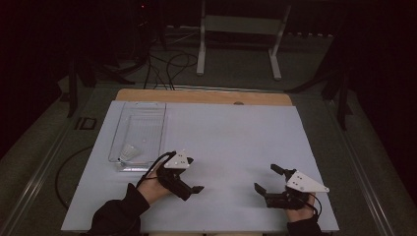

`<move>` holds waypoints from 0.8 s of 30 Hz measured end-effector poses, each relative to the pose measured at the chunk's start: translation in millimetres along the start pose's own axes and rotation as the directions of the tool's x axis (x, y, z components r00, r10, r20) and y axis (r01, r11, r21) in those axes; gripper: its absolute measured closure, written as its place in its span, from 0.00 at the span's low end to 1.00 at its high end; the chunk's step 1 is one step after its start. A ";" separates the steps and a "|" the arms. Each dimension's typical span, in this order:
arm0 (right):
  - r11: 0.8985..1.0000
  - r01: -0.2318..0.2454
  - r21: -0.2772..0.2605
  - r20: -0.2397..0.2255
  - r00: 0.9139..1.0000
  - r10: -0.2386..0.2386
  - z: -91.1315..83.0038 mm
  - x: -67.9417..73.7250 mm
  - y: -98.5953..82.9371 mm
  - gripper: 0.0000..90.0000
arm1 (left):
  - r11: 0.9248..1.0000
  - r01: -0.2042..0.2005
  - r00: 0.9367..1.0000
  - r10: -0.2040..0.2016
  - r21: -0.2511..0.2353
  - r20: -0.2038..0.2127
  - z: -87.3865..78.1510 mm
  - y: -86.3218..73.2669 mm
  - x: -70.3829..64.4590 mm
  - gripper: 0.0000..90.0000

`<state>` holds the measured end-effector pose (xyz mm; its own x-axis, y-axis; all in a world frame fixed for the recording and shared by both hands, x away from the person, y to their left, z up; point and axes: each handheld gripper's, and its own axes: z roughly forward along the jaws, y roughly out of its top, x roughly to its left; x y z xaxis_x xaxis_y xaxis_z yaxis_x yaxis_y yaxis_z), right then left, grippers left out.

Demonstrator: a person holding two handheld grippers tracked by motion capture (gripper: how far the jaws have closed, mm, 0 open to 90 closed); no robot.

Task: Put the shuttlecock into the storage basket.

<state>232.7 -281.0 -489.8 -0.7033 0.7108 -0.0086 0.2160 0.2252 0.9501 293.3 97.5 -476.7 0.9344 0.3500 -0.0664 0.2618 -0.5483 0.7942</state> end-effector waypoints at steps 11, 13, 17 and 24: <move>1.000 0.001 0.001 0.001 1.000 -0.001 0.1 0.7 0.3 0.12 | 1.000 0.007 0.998 -0.007 0.011 0.057 -16.0 -29.9 -0.8 0.00; 1.000 0.002 0.001 0.002 1.000 -0.002 0.2 0.7 0.3 0.12 | 1.000 0.003 0.998 -0.004 0.018 0.059 -17.1 -31.8 -1.3 0.00; 1.000 -0.001 0.002 0.004 1.000 0.001 0.0 0.4 0.1 0.12 | 0.999 0.028 0.998 -0.029 0.024 0.054 -25.1 -45.3 -0.7 0.00; 1.000 -0.001 0.002 0.004 1.000 0.001 0.1 0.4 0.1 0.12 | 0.999 0.028 0.998 -0.029 0.024 0.054 -25.1 -45.3 -0.7 0.00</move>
<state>232.5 -280.6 -489.7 -0.7005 0.7136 -0.0086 0.2183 0.2257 0.9494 274.7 141.2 -497.5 0.9381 0.3243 -0.1220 0.2934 -0.5562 0.7775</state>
